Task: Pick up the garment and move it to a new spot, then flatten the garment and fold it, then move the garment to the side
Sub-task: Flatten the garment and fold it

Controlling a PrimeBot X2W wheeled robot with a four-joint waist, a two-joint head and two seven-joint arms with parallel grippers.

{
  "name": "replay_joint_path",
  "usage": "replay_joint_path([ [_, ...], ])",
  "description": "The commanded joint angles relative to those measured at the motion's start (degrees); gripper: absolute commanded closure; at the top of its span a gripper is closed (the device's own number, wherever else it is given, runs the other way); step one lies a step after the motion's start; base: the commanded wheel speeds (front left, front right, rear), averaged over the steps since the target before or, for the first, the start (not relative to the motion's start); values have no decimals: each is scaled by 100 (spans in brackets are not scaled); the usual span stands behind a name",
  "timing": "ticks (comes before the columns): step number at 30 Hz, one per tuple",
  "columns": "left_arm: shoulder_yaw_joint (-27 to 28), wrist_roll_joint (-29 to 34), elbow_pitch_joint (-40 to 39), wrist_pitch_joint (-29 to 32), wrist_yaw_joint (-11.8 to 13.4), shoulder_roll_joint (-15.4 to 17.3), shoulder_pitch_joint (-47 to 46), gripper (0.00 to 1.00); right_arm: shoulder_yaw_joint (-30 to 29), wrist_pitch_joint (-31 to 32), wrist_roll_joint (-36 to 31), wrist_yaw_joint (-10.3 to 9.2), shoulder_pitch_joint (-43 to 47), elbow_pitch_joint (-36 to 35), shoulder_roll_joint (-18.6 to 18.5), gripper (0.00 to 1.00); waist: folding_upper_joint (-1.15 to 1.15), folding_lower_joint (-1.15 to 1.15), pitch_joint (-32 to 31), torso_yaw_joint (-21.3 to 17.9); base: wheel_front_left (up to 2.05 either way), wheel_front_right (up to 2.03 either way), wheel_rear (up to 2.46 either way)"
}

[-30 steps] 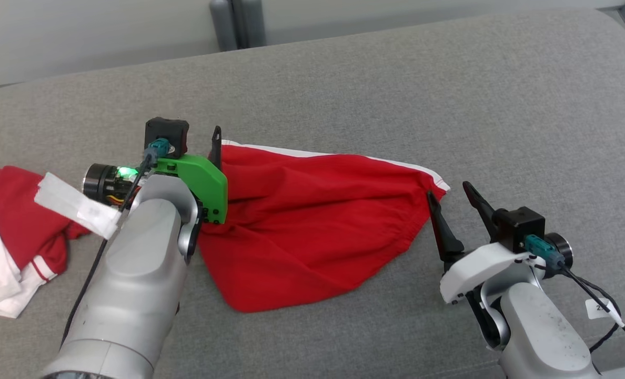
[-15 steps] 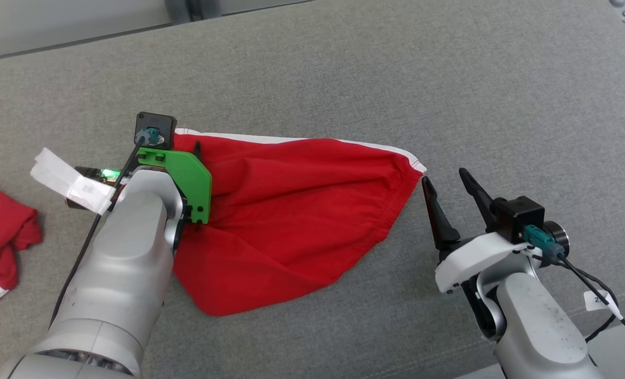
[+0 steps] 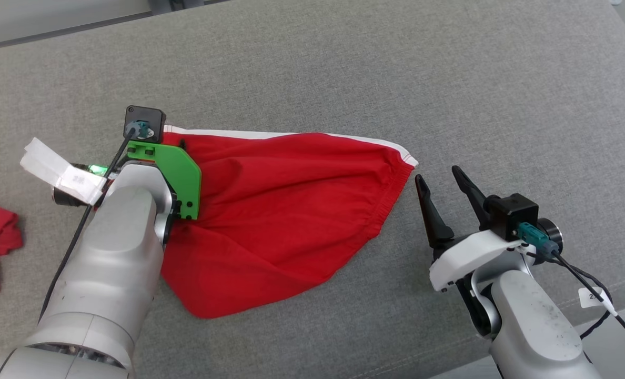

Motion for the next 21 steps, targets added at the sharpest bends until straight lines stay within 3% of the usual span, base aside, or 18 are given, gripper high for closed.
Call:
replay_joint_path([
  [1, -50, -4, 47, 36, -35, 54, -69, 67, -2, -18, 40, 0, -66, 17, -2, 0, 0, -1, 14, -10, 0, 0, 0],
  [2, -53, -14, 47, -23, -51, 62, -86, 78, -3, -18, 44, 0, -73, 18, -1, 0, 0, -1, 19, -11, 0, 0, 0],
  [3, -93, 39, 22, -136, -25, 86, -127, 100, -6, -18, 50, 0, -78, 21, 1, 0, 0, -1, 23, -10, 0, 0, 0],
  [14, -112, -118, -234, -1245, -22, -53, -76, 100, -277, -18, 2, 0, 133, 75, -1, 0, 0, -1, -375, 354, 0, 0, 0],
  [18, -75, -231, -651, -1449, -62, -110, 158, 100, -417, -18, -48, 0, 255, 100, -34, 0, 0, -1, -696, 632, 0, 0, 0],
  [21, -41, -286, -1392, -1473, -53, -130, 497, 100, -549, -18, -83, 0, 398, 122, -40, 0, 0, -1, -959, 867, 0, 0, 0],
])
